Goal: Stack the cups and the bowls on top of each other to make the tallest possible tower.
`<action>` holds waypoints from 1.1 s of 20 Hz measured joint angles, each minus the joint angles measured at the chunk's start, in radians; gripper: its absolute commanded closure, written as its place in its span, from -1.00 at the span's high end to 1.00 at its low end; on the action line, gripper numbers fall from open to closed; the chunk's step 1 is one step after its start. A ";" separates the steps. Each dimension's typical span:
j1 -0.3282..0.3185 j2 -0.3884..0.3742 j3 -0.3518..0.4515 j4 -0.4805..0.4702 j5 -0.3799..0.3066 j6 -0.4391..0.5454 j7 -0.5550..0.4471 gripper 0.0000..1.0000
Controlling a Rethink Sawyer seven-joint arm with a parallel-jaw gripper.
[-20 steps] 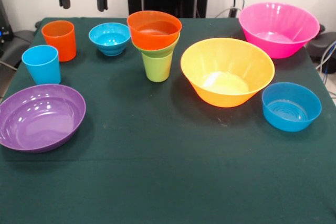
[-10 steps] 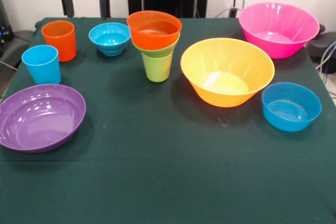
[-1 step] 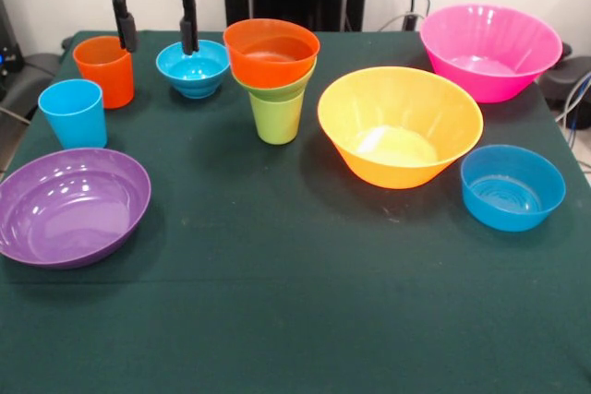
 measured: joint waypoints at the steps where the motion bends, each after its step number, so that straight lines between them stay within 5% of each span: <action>1: 0.000 0.005 0.000 -0.002 -0.004 0.000 0.000 1.00; 22: -0.010 0.088 0.000 -0.070 -0.026 0.000 0.000 1.00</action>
